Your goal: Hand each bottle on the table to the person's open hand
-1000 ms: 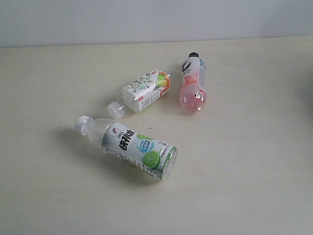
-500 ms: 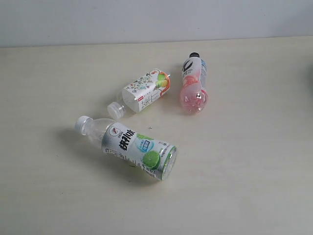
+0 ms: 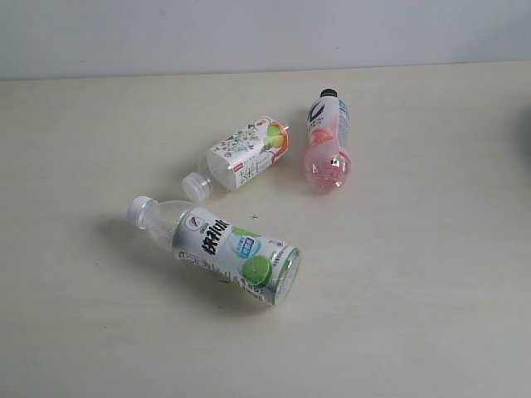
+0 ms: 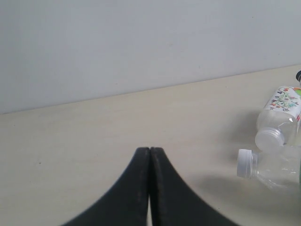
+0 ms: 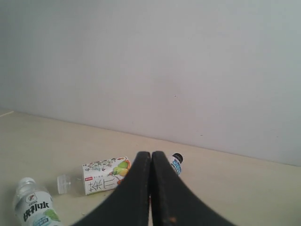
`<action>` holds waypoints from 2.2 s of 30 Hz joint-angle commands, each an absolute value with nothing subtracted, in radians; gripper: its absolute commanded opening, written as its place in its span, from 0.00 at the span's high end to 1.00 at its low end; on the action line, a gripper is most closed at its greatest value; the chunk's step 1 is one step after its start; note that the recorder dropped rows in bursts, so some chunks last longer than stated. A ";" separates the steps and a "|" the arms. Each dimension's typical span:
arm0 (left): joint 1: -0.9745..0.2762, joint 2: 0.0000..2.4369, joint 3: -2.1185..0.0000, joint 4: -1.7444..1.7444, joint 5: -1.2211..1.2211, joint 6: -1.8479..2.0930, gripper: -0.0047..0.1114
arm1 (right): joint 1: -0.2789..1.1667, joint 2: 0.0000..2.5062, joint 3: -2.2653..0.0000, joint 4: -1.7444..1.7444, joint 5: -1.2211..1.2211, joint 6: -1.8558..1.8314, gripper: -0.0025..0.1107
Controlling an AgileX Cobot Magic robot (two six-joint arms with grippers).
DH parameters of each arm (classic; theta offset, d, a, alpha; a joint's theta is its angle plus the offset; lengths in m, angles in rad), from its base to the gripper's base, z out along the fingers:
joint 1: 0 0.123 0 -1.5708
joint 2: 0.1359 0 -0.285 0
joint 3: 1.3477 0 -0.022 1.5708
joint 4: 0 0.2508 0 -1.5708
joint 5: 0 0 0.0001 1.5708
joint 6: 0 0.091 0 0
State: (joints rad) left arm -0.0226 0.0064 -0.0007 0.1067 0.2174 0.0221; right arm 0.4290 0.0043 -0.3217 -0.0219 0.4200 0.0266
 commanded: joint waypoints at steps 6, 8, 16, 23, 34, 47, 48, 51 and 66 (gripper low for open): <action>-0.020 0.000 0.000 0.101 0.217 0.023 0.95 | 0.431 0.000 -0.265 -0.097 0.368 0.028 0.98; -0.020 0.000 0.000 0.101 0.217 0.023 0.95 | 0.431 0.000 -0.257 -0.097 0.364 0.028 0.98; -0.020 0.000 0.000 0.101 0.217 0.023 0.95 | 0.431 0.000 -0.257 -0.097 0.364 0.028 0.98; -0.020 0.000 0.000 0.101 0.217 0.023 0.95 | 0.431 0.000 -0.257 -0.097 0.364 0.028 0.98; -0.020 0.000 0.000 0.101 0.217 0.023 0.95 | 0.431 0.000 -0.256 -0.101 0.372 0.028 0.98; -0.020 0.000 0.000 0.101 0.217 0.023 0.95 | 0.431 0.178 -0.385 -0.373 0.613 0.367 0.98; -0.020 0.000 0.000 0.101 0.217 0.023 0.95 | 0.431 0.242 -0.419 -0.342 0.673 0.363 0.98; -0.020 0.000 0.000 0.101 0.217 0.023 0.95 | 0.431 0.437 -0.508 -0.171 0.775 0.177 0.98; -0.020 0.000 0.000 0.101 0.217 0.023 0.95 | 0.439 1.547 -1.095 0.456 0.854 -0.475 0.80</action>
State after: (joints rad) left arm -0.0226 0.0064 -0.0007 0.1067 0.2174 0.0221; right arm 0.4290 1.4499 -1.0289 0.4233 0.8886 -0.3769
